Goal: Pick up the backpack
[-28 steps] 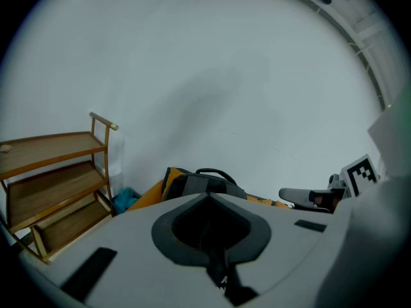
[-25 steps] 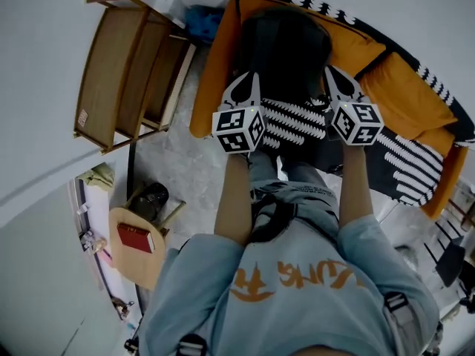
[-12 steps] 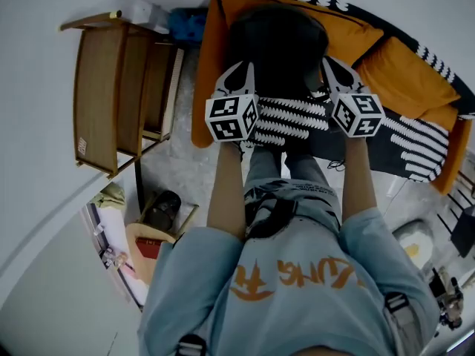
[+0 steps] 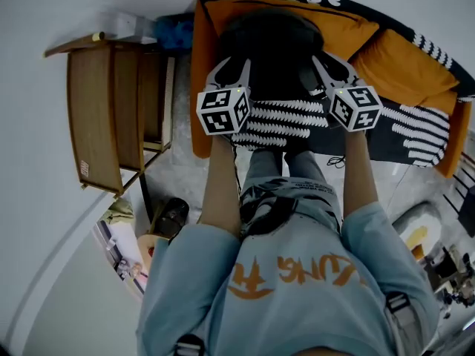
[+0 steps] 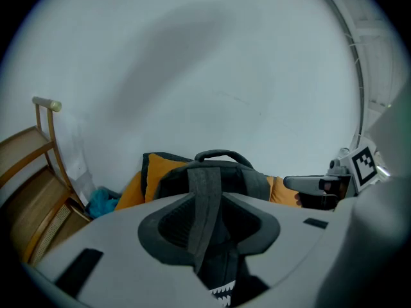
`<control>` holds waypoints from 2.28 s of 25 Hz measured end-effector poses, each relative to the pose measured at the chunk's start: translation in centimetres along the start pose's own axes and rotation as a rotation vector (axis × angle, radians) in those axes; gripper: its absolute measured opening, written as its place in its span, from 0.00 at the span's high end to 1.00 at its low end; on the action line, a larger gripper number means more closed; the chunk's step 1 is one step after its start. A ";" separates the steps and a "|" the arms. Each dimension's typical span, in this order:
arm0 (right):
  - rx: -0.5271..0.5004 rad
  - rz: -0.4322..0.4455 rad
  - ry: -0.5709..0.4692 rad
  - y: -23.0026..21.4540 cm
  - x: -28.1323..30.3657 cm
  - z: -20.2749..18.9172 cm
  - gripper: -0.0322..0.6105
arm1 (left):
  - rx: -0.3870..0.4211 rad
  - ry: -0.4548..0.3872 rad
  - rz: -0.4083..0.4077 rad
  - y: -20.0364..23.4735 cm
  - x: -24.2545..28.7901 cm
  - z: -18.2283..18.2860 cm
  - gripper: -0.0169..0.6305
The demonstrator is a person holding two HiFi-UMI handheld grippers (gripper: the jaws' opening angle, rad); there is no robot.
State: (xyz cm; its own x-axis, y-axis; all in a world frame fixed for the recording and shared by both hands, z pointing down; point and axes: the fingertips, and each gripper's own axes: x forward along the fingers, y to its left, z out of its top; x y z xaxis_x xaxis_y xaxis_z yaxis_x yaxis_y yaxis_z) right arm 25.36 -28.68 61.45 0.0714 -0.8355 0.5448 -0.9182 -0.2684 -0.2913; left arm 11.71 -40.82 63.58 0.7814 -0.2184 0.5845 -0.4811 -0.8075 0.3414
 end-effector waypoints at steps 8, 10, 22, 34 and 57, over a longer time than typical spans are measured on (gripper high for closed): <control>0.024 -0.024 0.054 -1.7 2.5 -0.9 0.75 | -0.009 0.056 -0.055 1.7 3.0 0.0 0.67; 0.032 -0.028 0.069 -2.2 2.9 -1.1 0.73 | -0.012 0.078 -0.080 1.8 3.8 -0.3 0.64; 0.035 0.031 0.126 -2.5 6.1 -1.9 0.71 | -0.040 0.118 -0.225 1.6 6.6 -0.6 0.62; 0.028 0.033 0.113 -1.4 6.4 -1.7 0.78 | -0.028 0.122 -0.283 -0.5 6.8 -0.1 0.79; 0.032 0.071 0.119 3.9 -2.3 -2.9 0.89 | 0.119 0.095 -0.357 -6.1 -3.4 -1.2 0.85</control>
State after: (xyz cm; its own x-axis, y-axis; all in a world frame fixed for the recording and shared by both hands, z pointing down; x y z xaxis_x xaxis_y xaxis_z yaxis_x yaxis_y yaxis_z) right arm 20.50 -26.41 61.37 -0.0420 -0.7905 0.6111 -0.9063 -0.2272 -0.3563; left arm 11.53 -34.48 60.36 0.8484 0.1357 0.5117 -0.1313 -0.8825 0.4516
